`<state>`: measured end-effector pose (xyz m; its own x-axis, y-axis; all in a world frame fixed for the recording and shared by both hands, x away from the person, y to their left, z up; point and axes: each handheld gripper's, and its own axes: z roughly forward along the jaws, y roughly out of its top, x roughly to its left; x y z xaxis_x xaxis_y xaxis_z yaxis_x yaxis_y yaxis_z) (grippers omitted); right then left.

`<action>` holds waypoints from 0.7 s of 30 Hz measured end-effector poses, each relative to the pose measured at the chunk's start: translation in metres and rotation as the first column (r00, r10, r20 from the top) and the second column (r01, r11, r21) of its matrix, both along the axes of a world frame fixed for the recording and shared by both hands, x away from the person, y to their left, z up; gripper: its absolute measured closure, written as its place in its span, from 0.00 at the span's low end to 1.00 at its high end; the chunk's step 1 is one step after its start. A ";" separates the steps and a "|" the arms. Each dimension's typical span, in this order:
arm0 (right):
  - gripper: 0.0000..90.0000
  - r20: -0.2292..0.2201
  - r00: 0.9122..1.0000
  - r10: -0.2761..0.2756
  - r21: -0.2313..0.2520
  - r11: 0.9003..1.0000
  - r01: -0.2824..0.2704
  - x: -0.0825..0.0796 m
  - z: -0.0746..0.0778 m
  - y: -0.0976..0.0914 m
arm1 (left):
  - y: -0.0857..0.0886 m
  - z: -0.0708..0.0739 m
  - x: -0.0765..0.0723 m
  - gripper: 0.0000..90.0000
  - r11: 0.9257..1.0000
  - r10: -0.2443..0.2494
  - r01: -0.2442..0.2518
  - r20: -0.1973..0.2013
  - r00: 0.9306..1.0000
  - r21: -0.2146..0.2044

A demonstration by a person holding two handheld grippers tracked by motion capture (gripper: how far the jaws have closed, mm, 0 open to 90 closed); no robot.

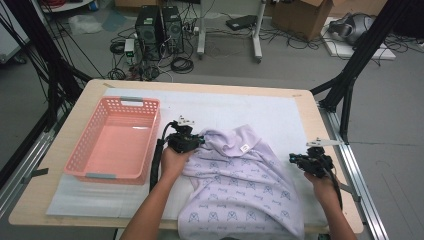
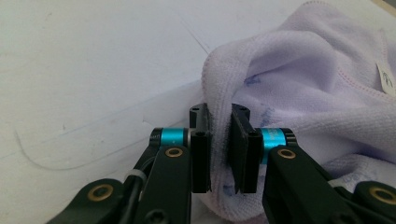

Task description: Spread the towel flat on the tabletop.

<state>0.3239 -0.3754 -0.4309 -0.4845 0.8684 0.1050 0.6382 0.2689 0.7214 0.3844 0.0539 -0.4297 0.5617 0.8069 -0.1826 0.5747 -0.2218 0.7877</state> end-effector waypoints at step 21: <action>0.96 -0.003 0.996 0.087 -0.049 0.995 -0.087 -0.009 -0.001 0.020 | 0.009 -0.011 -0.020 0.89 0.998 0.001 0.001 0.035 0.999 -0.059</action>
<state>0.3153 -0.3549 -0.4318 -0.5582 0.8273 0.0634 0.6115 0.3586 0.7053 0.3649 0.0625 -0.4406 0.5688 0.7952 -0.2100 0.5462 -0.1744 0.8193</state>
